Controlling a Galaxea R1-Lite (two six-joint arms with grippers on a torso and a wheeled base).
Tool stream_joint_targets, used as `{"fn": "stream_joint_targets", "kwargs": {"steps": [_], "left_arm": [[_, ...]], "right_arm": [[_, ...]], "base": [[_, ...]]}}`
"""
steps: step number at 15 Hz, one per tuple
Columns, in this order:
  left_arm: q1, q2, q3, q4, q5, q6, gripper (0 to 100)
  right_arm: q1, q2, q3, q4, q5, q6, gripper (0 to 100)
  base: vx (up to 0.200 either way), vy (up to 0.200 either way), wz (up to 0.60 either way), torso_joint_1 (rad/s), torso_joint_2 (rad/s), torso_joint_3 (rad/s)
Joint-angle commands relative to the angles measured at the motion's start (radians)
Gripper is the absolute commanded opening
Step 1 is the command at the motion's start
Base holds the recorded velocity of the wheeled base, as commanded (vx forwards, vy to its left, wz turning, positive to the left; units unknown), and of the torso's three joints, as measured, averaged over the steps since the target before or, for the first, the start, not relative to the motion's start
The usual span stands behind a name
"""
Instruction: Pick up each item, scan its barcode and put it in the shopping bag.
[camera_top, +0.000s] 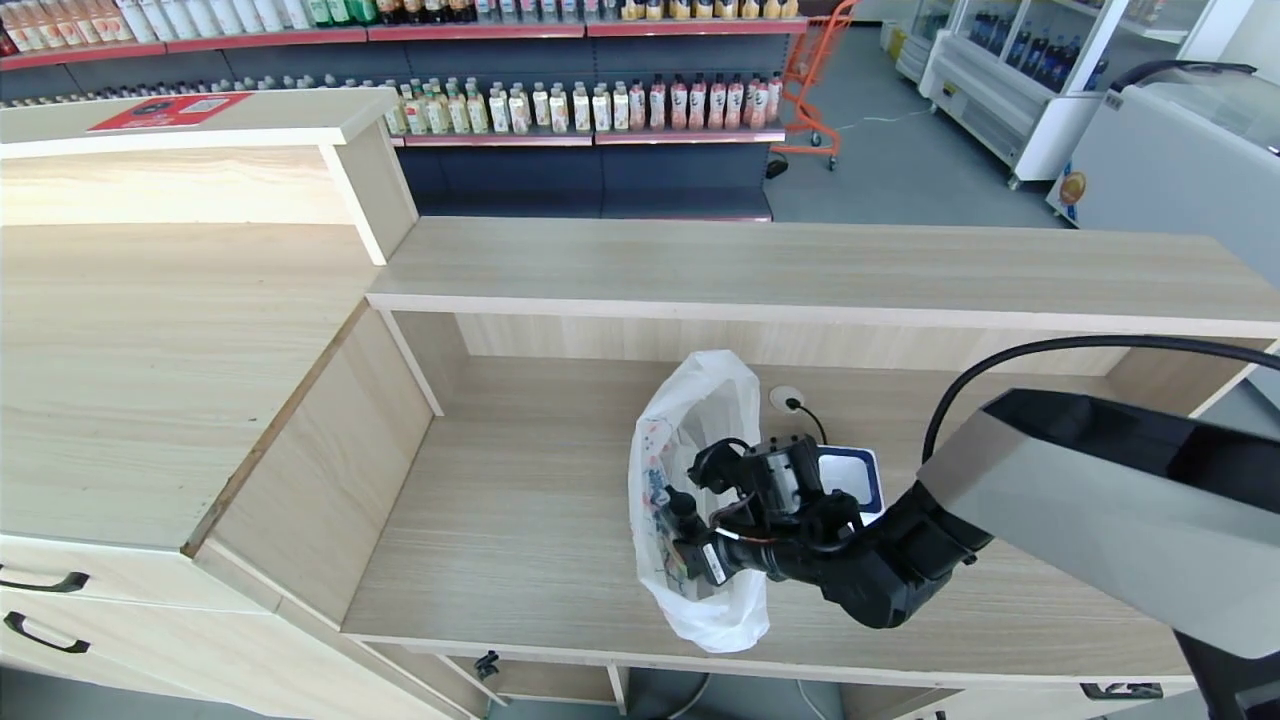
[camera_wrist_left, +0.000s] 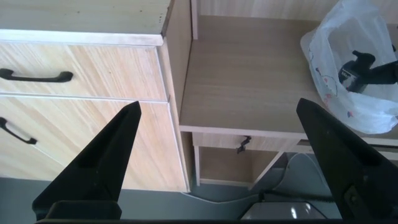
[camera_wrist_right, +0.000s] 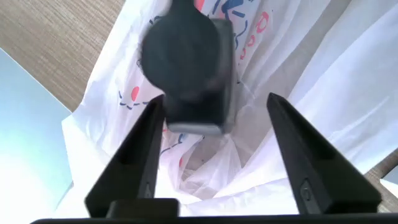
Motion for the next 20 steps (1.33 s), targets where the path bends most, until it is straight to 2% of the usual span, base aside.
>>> {"fn": "stream_joint_targets", "kwargs": {"steps": [1,2,4,5,7,8,9,11,12,14,20], "left_arm": [[0.0,0.0,0.0,0.0,0.0,0.0,100],[-0.002,0.001,0.0,0.0,0.0,0.0,100],[0.0,0.001,0.0,0.0,0.0,0.0,100],[0.0,0.001,0.0,0.0,0.0,0.0,100],[0.0,0.001,0.0,0.0,0.0,0.0,100],[0.0,0.001,0.0,0.0,0.0,-0.002,100],[0.0,0.001,0.0,0.0,0.0,0.0,100],[0.0,0.001,0.0,0.0,0.0,0.0,100],[0.0,0.0,0.0,0.0,0.0,0.0,100],[0.0,0.001,0.0,0.0,0.0,0.0,100],[0.0,0.001,0.0,0.0,0.0,0.0,100]], "right_arm": [[-0.006,-0.009,0.01,-0.03,0.003,0.008,100],[-0.013,-0.057,0.021,-0.043,0.006,0.048,100],[-0.017,-0.198,0.071,-0.032,0.012,0.235,100],[-0.036,-0.301,0.132,-0.016,0.014,0.323,100],[-0.088,-0.489,0.235,-0.013,0.026,0.41,100],[-0.126,-0.636,0.277,0.025,0.027,0.501,100],[-0.14,-0.742,0.284,0.125,0.027,0.544,100],[-0.152,-0.954,0.289,0.341,0.027,0.591,100],[-0.151,-1.02,0.312,0.401,0.027,0.6,100],[-0.157,-1.072,0.35,0.415,0.017,0.602,100],[-0.169,-1.098,0.347,0.421,0.015,0.594,100]], "base": [[0.0,0.0,0.0,0.0,0.0,0.0],[0.0,0.0,0.0,0.0,0.0,0.0],[0.0,0.0,0.0,0.0,0.0,0.0],[0.0,0.0,0.0,0.0,0.0,0.0],[0.0,0.0,0.0,0.0,0.0,0.0],[0.0,0.0,0.0,0.0,0.0,0.0],[0.0,0.0,0.0,0.0,0.0,0.0],[0.0,0.0,0.0,0.0,0.0,0.0],[0.0,0.0,0.0,0.0,0.0,0.0],[0.0,0.0,0.0,0.0,0.0,0.0],[0.0,0.0,0.0,0.0,0.0,0.0]]}}
